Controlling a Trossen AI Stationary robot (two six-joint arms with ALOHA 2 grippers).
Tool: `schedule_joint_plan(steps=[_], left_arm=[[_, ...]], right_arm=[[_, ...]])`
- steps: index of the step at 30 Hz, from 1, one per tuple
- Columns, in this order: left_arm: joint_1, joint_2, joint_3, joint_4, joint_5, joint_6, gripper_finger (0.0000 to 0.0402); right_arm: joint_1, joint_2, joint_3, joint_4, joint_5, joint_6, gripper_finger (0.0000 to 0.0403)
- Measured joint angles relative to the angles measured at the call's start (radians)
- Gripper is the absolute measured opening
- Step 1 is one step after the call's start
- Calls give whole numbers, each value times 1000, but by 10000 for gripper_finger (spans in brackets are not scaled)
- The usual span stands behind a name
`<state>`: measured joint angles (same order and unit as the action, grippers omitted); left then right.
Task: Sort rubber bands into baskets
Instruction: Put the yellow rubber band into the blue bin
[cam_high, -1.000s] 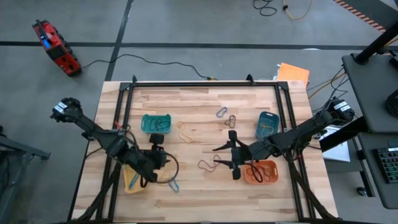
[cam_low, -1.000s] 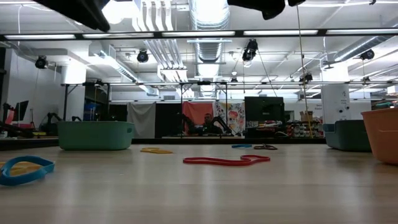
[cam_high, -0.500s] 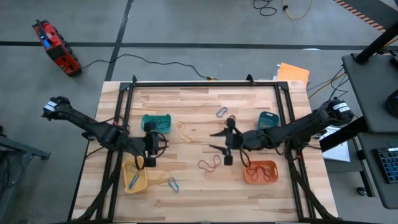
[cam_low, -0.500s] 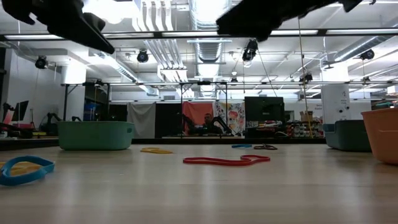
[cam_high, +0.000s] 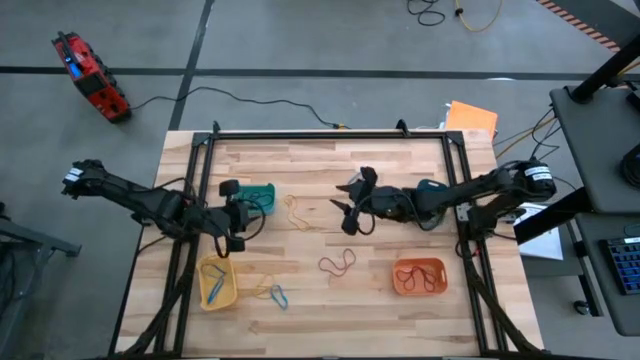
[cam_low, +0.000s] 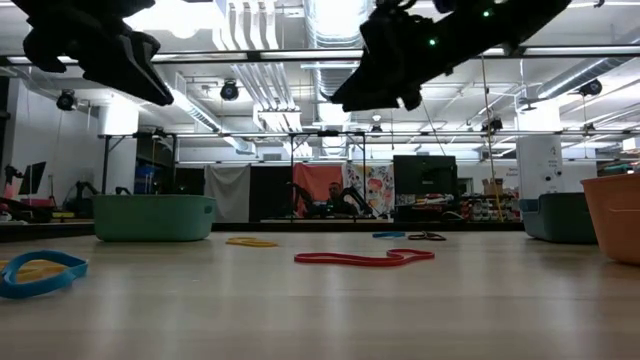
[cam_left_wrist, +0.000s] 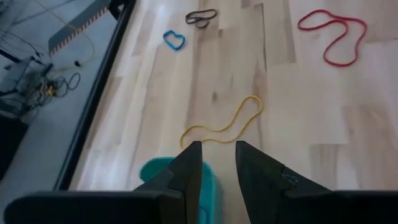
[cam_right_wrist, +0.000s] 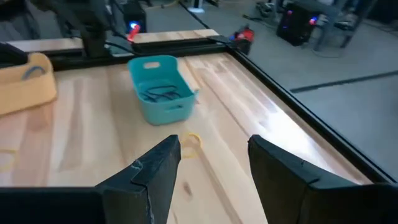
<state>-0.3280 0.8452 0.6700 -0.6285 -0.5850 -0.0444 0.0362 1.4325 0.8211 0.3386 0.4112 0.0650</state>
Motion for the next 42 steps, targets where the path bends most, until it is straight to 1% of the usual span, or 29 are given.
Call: schedule_joint_plan(steps=[2,4,6,8,11,16,18,22,28,31,34,38,42], left_arm=[[14,-18,-3,7,0,27,83],[28,-40,-9,22,1,50,83],[44,-63,-22,38,6,70,83],[60,-87,-41,79,33,93,83],[84,-115,-75,130,79,126,83],[104,-144,-125,171,85,140,83],[104,-149,-135,175,84,141,83],[104,-155,-138,177,71,141,83],[104,-159,-138,181,-3,146,83],[104,-157,-138,182,-24,146,83],[104,-153,-138,183,-32,145,83],[104,-150,-138,183,-33,145,83],[104,-149,-138,186,-34,145,83]], right_arm=[[-15,18,25,-8,-33,-3,185],[-25,40,61,-41,-44,-5,185],[-30,64,103,-98,-45,-6,185],[-33,97,152,-159,-45,-9,185],[-33,154,232,-246,-45,-5,185],[-32,271,366,-346,-53,-10,185],[-30,317,410,-368,-75,-11,185],[-30,393,470,-383,-131,-12,185],[-30,484,518,-385,-132,15,185],[-30,533,535,-385,-132,35,185],[-27,584,554,-367,-134,40,185],[-26,649,578,-359,-186,70,185],[-25,699,607,-356,-192,89,185]])
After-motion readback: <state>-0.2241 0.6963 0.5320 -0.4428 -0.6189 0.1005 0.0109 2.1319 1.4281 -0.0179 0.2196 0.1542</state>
